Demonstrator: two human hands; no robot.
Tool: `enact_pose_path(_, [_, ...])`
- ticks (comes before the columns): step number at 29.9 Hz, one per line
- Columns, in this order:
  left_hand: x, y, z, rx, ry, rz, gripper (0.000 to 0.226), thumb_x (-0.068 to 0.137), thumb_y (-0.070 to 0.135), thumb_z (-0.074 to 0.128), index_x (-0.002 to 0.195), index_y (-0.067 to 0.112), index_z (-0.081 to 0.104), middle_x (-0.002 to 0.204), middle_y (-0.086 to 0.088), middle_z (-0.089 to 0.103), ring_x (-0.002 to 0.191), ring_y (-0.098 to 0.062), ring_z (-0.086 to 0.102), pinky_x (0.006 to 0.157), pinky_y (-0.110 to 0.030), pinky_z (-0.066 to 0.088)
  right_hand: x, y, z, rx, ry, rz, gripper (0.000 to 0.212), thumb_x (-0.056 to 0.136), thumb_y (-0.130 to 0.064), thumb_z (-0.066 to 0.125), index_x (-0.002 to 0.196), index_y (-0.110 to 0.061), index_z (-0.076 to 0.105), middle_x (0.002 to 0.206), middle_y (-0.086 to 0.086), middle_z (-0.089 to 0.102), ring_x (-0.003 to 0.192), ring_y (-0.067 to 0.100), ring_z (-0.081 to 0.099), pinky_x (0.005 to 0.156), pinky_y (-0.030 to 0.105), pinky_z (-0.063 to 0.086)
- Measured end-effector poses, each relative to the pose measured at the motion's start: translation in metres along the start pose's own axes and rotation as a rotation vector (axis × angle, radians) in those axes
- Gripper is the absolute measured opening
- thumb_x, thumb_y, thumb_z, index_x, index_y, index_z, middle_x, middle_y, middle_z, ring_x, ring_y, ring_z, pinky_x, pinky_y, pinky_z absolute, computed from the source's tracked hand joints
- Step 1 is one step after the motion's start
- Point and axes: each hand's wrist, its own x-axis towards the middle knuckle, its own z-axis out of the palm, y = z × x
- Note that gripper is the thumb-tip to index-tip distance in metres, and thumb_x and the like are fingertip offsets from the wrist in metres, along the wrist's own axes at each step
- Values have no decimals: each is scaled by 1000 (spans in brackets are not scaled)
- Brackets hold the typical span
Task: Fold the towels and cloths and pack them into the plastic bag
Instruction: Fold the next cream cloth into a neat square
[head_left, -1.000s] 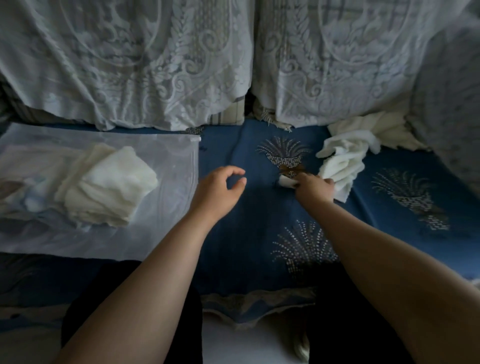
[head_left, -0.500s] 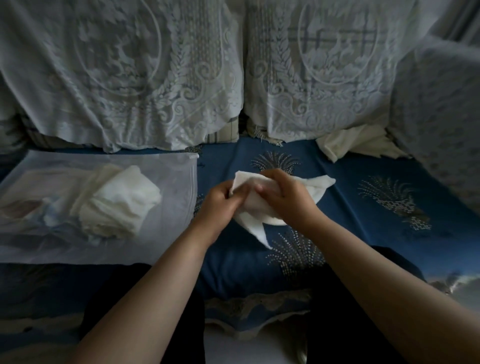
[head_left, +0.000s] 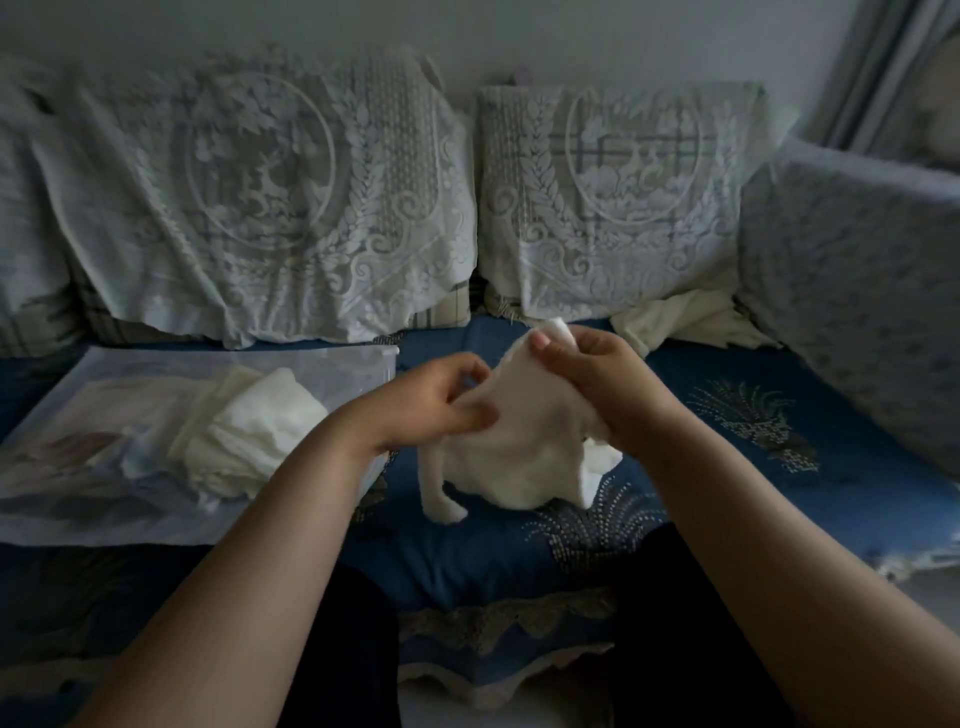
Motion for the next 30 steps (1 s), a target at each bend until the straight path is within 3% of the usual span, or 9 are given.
enact_pose_path(3, [-1, -11, -5, 427, 78, -102, 15, 89, 14, 49, 76, 20, 49, 77, 0, 56, 69, -14, 52, 62, -30, 37, -5, -10, -9, 75, 49, 55, 21, 89, -33, 60, 92, -12, 66, 82, 11, 68, 70, 19, 67, 66, 32, 56])
enact_pose_path(6, [-4, -25, -12, 476, 258, -170, 29, 83, 8, 45, 58, 17, 33, 60, 0, 39, 58, -15, 35, 57, -30, 24, -15, -26, -17, 207, 34, 94, 30, 90, -35, 59, 95, -6, 64, 80, 13, 69, 68, 19, 68, 61, 26, 57])
enact_pose_path(10, [-24, -22, -32, -313, 303, -77, 15, 81, 19, 55, 77, 9, 66, 72, -8, 63, 70, -22, 60, 67, -30, 46, -22, -44, -35, 364, 6, 77, 25, 94, -32, 50, 86, -11, 61, 60, 2, 64, 46, 7, 63, 42, 15, 48])
enact_pose_path(14, [-40, 3, -62, -900, 282, 142, 33, 56, 30, 82, 85, 15, 76, 84, -4, 74, 75, -16, 70, 64, -26, 57, -18, -64, -57, 395, 38, 52, 32, 90, -34, 57, 109, -9, 61, 83, 3, 64, 52, 9, 68, 46, 22, 52])
enact_pose_path(17, [-22, 0, -82, -758, 451, -19, 30, 72, 33, 75, 92, 11, 71, 77, -1, 74, 67, -12, 70, 55, -21, 54, -2, -76, -64, 266, 108, 85, 27, 93, -32, 55, 93, -6, 61, 68, 6, 66, 52, 13, 64, 44, 22, 52])
enact_pose_path(21, [22, -11, -85, -336, 620, -309, 24, 99, 31, 48, 84, 13, 54, 58, -7, 53, 30, -4, 50, 31, -9, 30, 40, -57, -69, -300, 297, 56, 36, 90, -32, 62, 98, 3, 65, 65, 7, 50, 47, 12, 40, 36, 16, 35])
enact_pose_path(23, [39, -2, -90, -564, 707, -198, 18, 101, 27, 43, 96, 12, 52, 67, -9, 63, 37, -8, 61, 32, -16, 43, 55, -54, -66, -128, 352, 11, 28, 90, -26, 62, 97, 0, 64, 74, 6, 55, 56, 12, 51, 43, 13, 46])
enact_pose_path(26, [51, 24, -100, -678, 961, 175, 20, 100, 23, 44, 95, 9, 58, 74, -1, 71, 61, -9, 70, 60, -23, 58, 61, -67, -60, 236, 382, -187, 10, 90, -20, 60, 87, -11, 63, 92, 3, 60, 85, 15, 63, 78, 29, 59])
enact_pose_path(30, [40, 36, -93, -487, 1038, 476, 25, 100, 26, 44, 100, 16, 67, 101, -1, 69, 97, -16, 67, 86, -26, 54, 52, -71, -65, 114, 404, -485, 15, 89, -25, 62, 78, -16, 65, 81, 0, 61, 86, 16, 60, 91, 36, 53])
